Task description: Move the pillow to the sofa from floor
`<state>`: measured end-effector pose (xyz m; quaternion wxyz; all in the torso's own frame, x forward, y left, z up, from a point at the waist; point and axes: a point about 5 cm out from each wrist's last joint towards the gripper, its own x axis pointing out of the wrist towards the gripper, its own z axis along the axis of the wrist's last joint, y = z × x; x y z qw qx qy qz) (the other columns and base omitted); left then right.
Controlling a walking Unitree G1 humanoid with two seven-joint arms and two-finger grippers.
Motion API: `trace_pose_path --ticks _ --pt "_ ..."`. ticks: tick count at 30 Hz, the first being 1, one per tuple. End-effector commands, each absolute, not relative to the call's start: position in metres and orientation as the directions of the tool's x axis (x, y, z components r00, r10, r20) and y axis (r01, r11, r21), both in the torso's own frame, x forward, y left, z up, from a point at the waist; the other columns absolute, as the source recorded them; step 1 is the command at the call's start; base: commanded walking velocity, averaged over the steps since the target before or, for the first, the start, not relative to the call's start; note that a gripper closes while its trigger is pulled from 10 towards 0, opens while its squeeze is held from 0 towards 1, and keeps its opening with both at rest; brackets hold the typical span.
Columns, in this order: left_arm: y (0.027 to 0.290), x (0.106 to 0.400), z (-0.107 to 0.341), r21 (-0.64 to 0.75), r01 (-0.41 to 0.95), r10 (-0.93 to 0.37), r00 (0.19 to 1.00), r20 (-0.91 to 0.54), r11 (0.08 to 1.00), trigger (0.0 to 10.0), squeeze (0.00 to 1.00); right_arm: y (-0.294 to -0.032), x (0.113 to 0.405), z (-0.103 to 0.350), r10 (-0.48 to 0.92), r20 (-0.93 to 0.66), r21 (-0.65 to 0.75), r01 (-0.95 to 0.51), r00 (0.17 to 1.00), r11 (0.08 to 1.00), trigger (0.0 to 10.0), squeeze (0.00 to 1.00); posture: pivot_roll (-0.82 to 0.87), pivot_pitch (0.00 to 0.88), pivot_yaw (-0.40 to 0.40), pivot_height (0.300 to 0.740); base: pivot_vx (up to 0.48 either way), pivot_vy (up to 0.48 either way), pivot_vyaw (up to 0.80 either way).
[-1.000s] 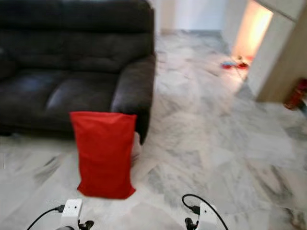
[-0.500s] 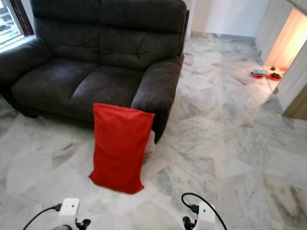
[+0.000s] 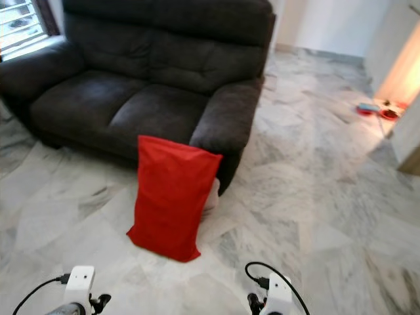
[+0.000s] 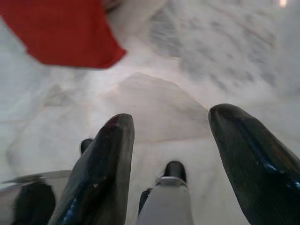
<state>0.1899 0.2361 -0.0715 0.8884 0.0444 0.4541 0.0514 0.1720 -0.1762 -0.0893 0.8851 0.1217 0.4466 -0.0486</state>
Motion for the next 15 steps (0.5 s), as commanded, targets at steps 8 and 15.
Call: trace_pose_path --ticks 8,15 --pt "0.216 0.184 -0.079 0.102 -0.037 0.105 0.569 -0.815 0.994 10.0 0.0 -0.179 0.17 -0.09 0.013 -0.807 0.161 0.199 0.591 0.967 10.0 0.0 -0.06 0.0 -0.051 0.74 0.0 0.0 0.8" --pt "0.207 0.186 -0.08 0.095 -0.037 0.099 0.571 -0.815 0.995 10.0 0.0 -0.178 0.168 -0.091 0.01 -0.809 0.183 0.236 0.587 0.954 10.0 0.0 -0.06 0.0 -0.052 0.74 0.0 0.0 0.14"
